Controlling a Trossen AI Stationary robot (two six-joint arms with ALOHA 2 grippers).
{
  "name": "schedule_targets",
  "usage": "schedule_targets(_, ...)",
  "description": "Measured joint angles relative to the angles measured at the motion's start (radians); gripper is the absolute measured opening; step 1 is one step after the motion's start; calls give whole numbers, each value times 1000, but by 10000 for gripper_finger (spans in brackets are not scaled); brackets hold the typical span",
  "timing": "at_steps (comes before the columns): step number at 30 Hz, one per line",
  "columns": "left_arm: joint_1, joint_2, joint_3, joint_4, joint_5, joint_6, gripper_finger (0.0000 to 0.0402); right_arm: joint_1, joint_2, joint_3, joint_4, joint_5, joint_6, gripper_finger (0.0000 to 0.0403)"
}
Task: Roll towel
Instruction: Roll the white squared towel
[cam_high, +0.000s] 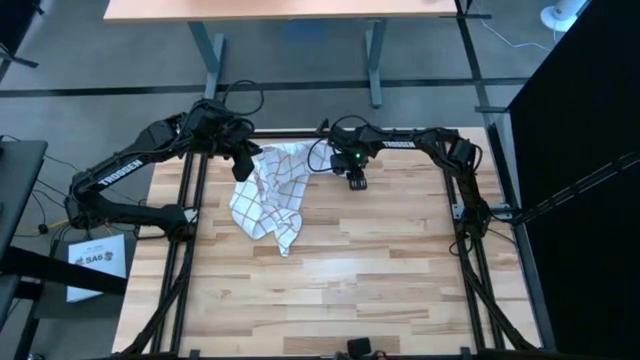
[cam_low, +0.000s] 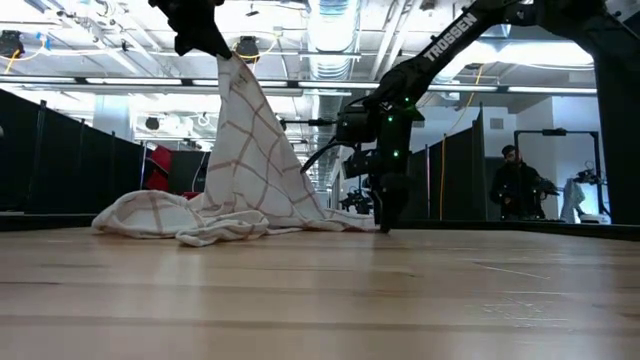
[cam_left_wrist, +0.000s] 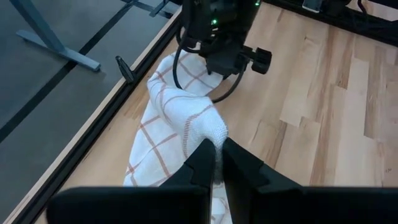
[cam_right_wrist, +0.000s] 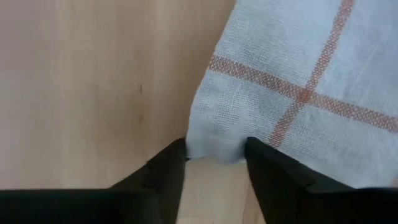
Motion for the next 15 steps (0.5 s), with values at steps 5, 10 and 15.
schedule_targets(5,0,0,0,0,0,2,9,-6,-9,-2,-4,-12,2,16)
schedule_targets(10,0,0,0,-4,0,-3,9,-29,-87,-11,-52,-18,38,3)
schedule_targets(15,0,0,0,-9,0,-3,9,-76,-284,-19,-120,-27,73,1)
